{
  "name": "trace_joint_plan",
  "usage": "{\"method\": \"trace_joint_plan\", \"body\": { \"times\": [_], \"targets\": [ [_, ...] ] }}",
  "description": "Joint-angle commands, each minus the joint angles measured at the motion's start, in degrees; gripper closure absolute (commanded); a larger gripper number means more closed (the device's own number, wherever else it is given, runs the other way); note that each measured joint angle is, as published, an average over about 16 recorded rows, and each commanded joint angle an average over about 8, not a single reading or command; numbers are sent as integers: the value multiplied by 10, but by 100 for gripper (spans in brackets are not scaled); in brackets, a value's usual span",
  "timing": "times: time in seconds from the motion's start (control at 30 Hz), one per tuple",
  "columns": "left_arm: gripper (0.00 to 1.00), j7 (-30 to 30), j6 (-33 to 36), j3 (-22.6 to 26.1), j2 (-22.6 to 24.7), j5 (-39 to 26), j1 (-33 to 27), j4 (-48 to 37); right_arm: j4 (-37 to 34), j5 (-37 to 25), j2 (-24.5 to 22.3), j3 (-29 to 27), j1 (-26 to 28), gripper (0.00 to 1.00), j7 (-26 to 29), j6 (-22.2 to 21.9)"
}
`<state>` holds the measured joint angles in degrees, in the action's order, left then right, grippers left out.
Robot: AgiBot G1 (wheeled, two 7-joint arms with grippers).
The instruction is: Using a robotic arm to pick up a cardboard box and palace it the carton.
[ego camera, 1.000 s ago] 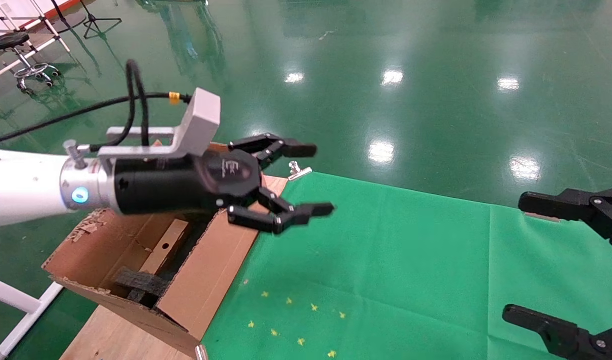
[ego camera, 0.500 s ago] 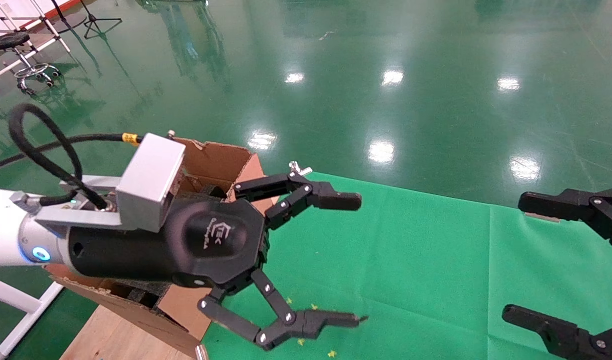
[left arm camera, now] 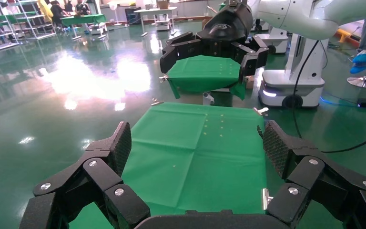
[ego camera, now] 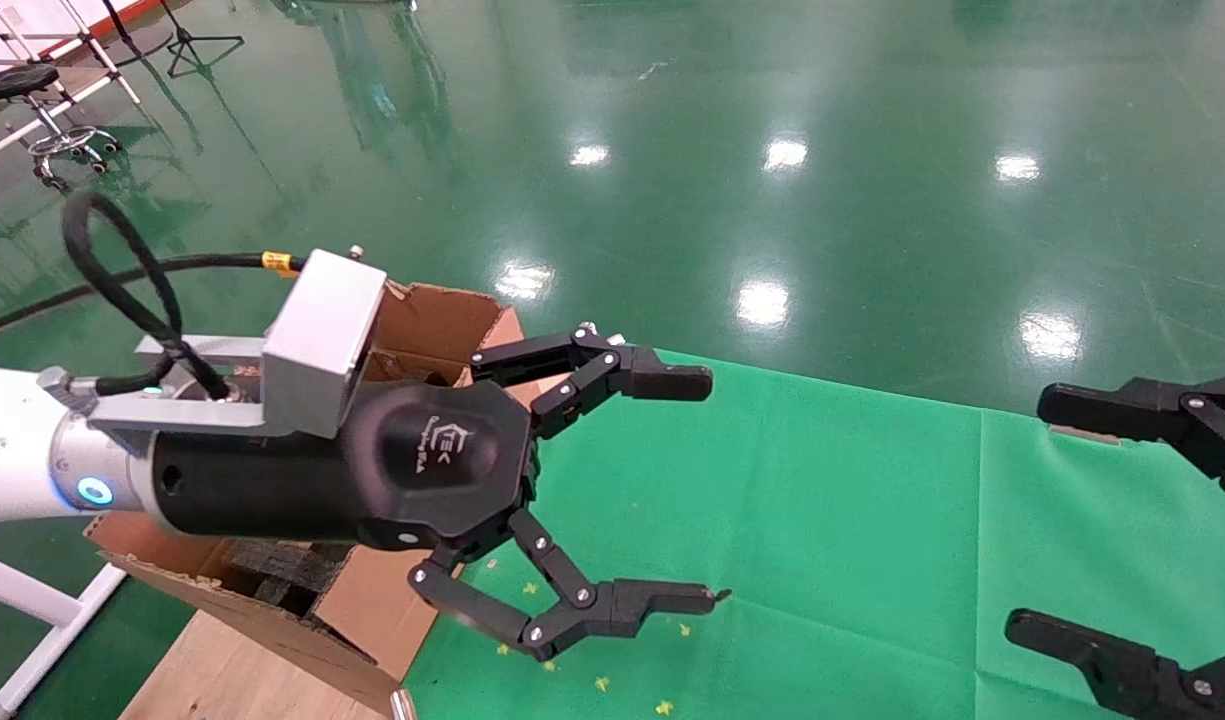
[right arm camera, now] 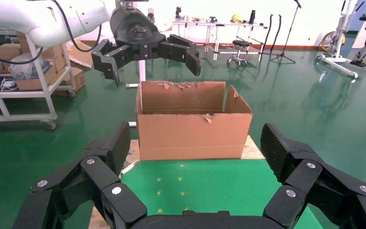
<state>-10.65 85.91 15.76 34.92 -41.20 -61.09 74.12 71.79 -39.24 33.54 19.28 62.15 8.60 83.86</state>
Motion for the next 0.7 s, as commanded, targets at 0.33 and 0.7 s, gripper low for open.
{"method": "trace_joint_plan", "body": {
  "times": [0.33,0.7],
  "targets": [
    [0,-1,-2,2,1,-6,-5,-6,0,0,0,0,0,0,0,0],
    [0,-2,-3,3,1,-8,-6,-7,0,0,0,0,0,0,0,0]
  ]
}}
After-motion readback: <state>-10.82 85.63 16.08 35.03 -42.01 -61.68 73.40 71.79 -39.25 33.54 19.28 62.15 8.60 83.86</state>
